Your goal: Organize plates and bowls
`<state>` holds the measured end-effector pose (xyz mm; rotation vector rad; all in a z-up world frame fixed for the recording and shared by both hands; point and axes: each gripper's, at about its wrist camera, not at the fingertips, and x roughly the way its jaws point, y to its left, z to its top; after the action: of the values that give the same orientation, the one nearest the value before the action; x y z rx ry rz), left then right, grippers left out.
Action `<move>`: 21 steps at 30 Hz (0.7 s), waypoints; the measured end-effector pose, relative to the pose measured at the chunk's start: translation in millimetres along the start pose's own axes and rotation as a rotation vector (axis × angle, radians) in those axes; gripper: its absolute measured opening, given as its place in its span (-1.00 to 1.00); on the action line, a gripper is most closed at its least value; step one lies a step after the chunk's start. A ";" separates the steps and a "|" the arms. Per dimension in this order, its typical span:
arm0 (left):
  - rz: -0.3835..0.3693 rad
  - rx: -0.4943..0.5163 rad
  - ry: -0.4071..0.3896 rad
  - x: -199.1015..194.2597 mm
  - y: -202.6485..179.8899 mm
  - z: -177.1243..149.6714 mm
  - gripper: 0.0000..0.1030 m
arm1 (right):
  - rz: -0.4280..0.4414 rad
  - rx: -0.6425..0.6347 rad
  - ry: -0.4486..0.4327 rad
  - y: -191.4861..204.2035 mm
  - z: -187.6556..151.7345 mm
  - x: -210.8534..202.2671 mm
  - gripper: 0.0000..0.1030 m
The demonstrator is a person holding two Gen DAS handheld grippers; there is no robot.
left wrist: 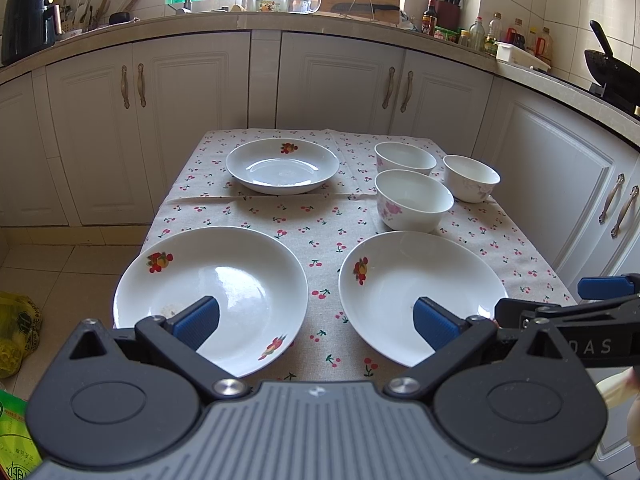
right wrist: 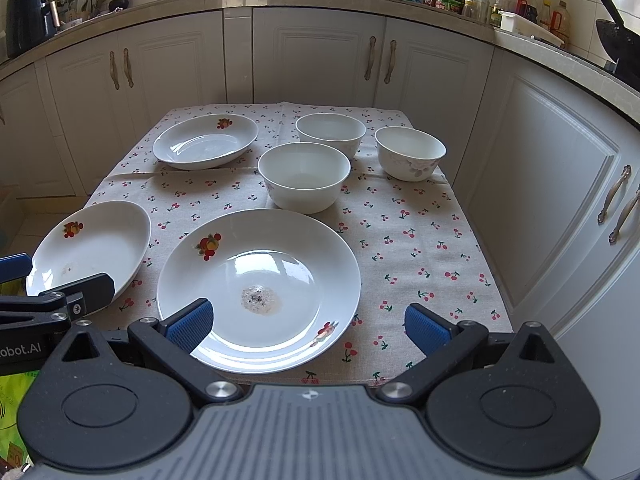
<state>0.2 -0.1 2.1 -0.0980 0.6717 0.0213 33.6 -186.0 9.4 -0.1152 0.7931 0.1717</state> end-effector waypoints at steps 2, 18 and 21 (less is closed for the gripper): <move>0.000 0.000 0.000 0.2 0.1 0.0 0.99 | 0.000 0.000 0.000 0.1 0.0 -0.2 1.00; -0.003 0.007 -0.001 1.2 -0.9 4.0 0.99 | -0.003 -0.011 -0.004 -0.5 5.7 0.6 1.00; 0.000 0.017 0.001 2.5 -0.9 4.9 0.99 | -0.006 -0.021 -0.012 6.1 5.3 1.7 1.00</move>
<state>5.2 -0.6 4.4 -0.0818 0.6729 0.0152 37.2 -179.0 11.6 -0.1364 0.7791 0.1752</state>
